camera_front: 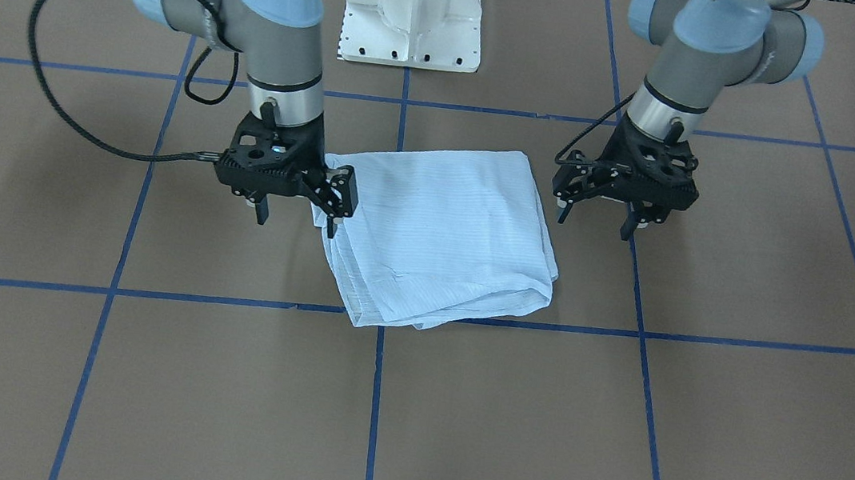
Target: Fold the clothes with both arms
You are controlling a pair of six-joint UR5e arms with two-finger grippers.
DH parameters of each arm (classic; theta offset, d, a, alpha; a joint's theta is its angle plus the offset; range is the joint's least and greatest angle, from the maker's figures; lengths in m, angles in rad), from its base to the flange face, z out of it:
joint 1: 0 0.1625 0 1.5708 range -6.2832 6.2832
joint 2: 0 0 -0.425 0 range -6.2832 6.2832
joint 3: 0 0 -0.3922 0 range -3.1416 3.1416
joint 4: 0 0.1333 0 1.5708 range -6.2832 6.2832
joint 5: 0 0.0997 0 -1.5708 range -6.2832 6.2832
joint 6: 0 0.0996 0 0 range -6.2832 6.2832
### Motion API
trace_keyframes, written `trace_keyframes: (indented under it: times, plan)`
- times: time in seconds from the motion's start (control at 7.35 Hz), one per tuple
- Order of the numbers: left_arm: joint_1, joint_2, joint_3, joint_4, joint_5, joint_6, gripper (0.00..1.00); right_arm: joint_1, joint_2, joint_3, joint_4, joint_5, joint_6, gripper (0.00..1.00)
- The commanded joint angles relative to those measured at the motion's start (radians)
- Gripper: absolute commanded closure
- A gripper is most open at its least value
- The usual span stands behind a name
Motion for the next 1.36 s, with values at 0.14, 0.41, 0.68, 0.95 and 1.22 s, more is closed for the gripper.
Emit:
trace_keyframes:
  times: [0.14,0.41,0.68,0.95,1.22]
  plan:
    - [-0.316,0.160,-0.010,0.000,-0.216,0.514,0.00,0.336,-0.126,0.021,-0.089,0.295,-0.510,0.00]
    - [-0.546,0.261,0.033,0.002,-0.330,0.857,0.00,0.574,-0.273,0.009,-0.086,0.469,-0.910,0.00]
    - [-0.755,0.332,0.145,0.000,-0.451,1.142,0.00,0.739,-0.424,0.004,-0.089,0.557,-1.174,0.00]
    - [-0.807,0.428,0.174,0.003,-0.464,1.138,0.00,0.791,-0.638,0.012,-0.035,0.619,-1.171,0.00]
    - [-0.821,0.435,0.236,0.032,-0.464,1.124,0.00,0.805,-0.705,0.000,0.049,0.615,-1.167,0.00]
